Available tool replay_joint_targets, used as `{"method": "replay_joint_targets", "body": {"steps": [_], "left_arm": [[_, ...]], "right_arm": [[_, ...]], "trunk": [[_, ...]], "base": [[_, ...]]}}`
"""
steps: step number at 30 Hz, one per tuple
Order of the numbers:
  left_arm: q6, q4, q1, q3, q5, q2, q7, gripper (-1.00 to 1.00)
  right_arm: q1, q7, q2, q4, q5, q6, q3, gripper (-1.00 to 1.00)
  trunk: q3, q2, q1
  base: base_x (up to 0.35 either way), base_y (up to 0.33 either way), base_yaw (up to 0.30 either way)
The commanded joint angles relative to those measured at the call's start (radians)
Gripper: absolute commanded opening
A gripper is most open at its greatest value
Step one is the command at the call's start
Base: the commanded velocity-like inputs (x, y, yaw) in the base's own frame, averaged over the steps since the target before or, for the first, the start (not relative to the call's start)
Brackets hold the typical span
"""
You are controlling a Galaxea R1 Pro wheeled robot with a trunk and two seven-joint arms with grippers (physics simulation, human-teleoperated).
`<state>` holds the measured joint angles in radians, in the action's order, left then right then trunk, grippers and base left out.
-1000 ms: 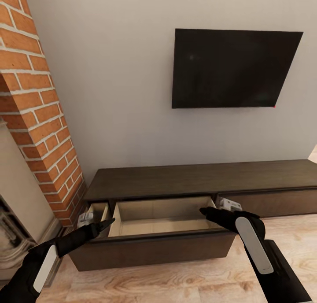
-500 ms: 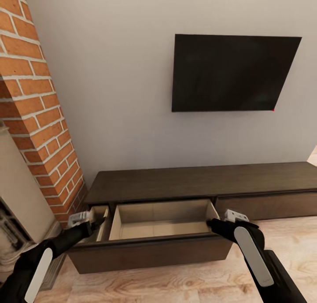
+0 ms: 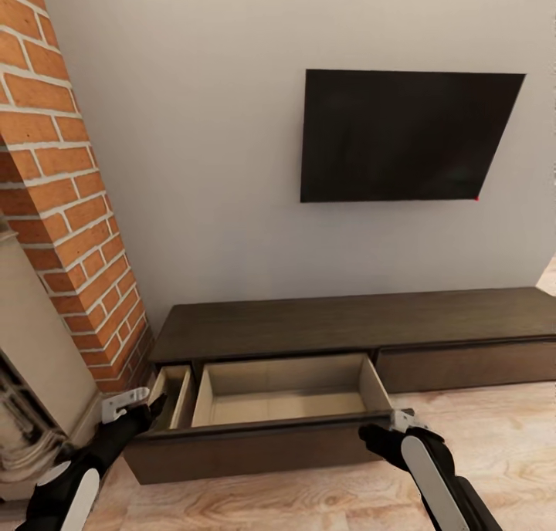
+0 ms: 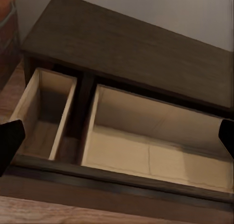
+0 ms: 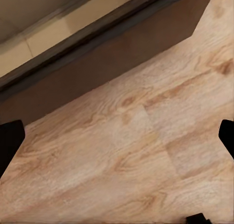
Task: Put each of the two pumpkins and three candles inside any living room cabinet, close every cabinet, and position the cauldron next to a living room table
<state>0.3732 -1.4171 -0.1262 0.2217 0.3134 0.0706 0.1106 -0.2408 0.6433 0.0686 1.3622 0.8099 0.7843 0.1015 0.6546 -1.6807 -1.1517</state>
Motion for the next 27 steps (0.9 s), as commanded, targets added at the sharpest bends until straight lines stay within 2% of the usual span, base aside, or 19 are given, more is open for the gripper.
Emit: {"method": "replay_joint_targets", "body": {"steps": [1,3,6,9,13,20,27], "left_arm": [[-0.013,-0.004,0.000,-0.005,0.006,-0.015,-0.007,1.00],[-0.028,-0.004,0.001,-0.010,0.004,-0.024,-0.016,1.00],[-0.046,-0.004,0.019,-0.027,0.003,-0.034,-0.025,1.00],[-0.066,-0.009,0.049,-0.070,0.004,-0.038,-0.029,1.00],[-0.110,-0.013,0.074,-0.102,0.006,-0.039,-0.027,1.00],[-0.135,-0.018,0.096,-0.115,0.006,-0.040,-0.022,1.00],[-0.144,-0.019,0.098,-0.116,0.006,-0.040,-0.022,1.00]], "right_arm": [[0.005,0.009,-0.004,-0.012,0.009,-0.002,0.002,1.00],[0.013,0.008,-0.008,-0.025,0.008,-0.009,0.003,1.00],[0.039,0.007,-0.012,-0.039,0.007,-0.059,0.002,1.00],[0.076,0.009,-0.014,-0.047,0.002,-0.139,0.003,1.00],[0.095,0.008,-0.015,-0.077,-0.001,-0.179,0.004,1.00],[0.101,0.007,-0.014,-0.102,-0.001,-0.192,0.002,1.00],[0.101,0.007,-0.013,-0.105,0.000,-0.195,0.000,1.00]], "trunk": [[0.000,0.000,0.000],[-0.001,0.000,0.000],[-0.004,0.000,0.000],[-0.008,0.000,0.000],[-0.012,0.000,0.000],[-0.020,0.000,0.000],[-0.028,0.000,0.000]], "base": [[0.000,0.000,-0.130],[0.000,0.000,-0.156],[0.000,0.000,-0.192],[0.020,0.000,-0.212],[0.067,0.000,-0.222],[-0.006,0.000,-0.232],[-0.219,0.052,-0.238]]}}
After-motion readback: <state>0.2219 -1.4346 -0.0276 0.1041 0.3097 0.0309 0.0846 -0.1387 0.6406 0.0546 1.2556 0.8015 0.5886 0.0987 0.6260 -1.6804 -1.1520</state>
